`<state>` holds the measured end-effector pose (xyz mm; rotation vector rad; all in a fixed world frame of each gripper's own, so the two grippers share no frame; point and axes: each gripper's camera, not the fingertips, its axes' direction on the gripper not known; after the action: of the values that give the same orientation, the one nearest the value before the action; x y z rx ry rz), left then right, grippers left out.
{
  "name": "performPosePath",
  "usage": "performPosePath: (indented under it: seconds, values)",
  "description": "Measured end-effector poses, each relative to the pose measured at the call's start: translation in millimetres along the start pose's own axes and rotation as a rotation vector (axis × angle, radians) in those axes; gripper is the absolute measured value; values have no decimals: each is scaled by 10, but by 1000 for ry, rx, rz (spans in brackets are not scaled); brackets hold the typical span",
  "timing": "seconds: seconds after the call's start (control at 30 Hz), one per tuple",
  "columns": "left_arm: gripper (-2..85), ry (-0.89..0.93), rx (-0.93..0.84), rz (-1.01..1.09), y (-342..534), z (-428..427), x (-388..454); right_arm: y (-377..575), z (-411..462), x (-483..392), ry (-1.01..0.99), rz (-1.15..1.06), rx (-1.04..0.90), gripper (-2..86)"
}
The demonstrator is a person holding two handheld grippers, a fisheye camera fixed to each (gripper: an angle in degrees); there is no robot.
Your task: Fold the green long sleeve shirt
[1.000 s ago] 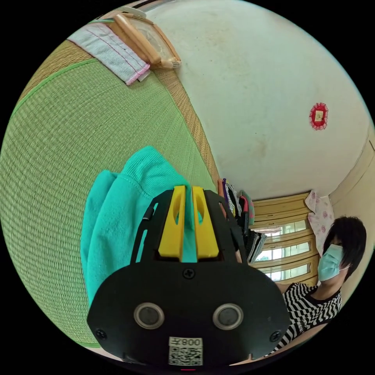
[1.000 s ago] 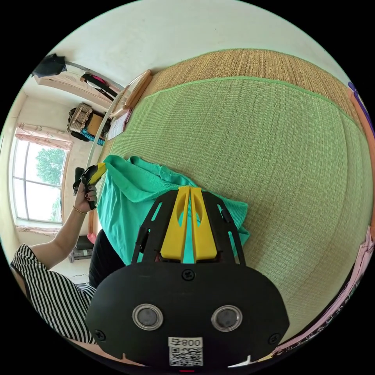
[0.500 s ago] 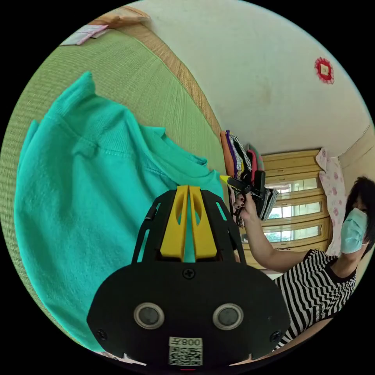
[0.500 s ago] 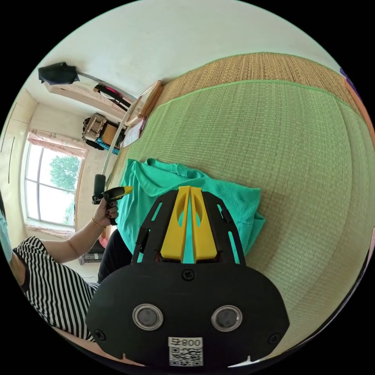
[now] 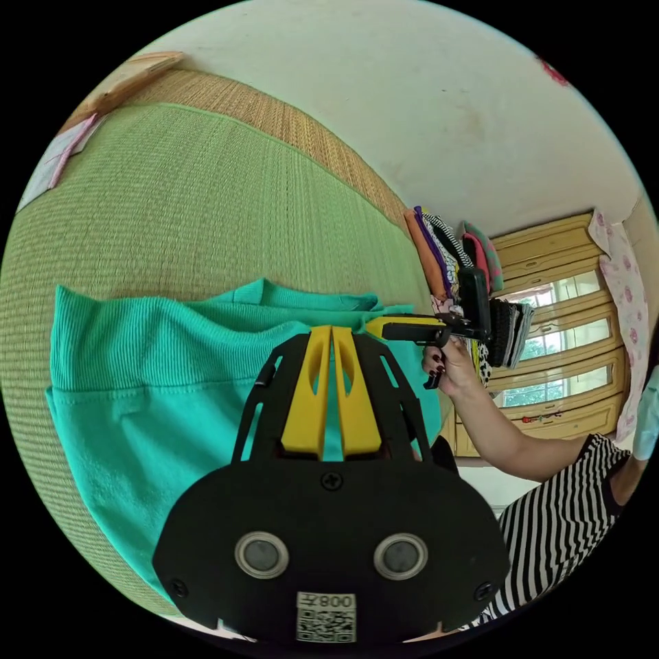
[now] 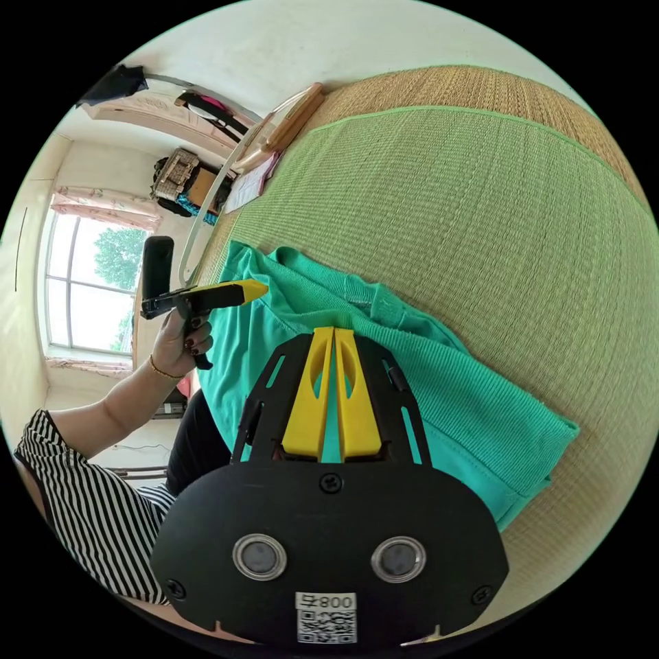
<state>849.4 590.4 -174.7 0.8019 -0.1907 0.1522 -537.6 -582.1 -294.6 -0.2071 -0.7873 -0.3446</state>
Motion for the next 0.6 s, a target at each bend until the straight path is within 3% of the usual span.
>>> performPosePath:
  seconds: [0.27, 0.37, 0.6]
  values:
    - [2, 2, -14, 36, -137, 174, 252, -12, -136, 279, -59, 87, 41, 0]
    - [2, -77, -32, 0, -271, 246, 250, 49, -237, 284, -58, 95, 63, 0]
    - [7, -57, 6, -1, -361, 144, 356, 542, -882, 321, -27, 117, 186, 1]
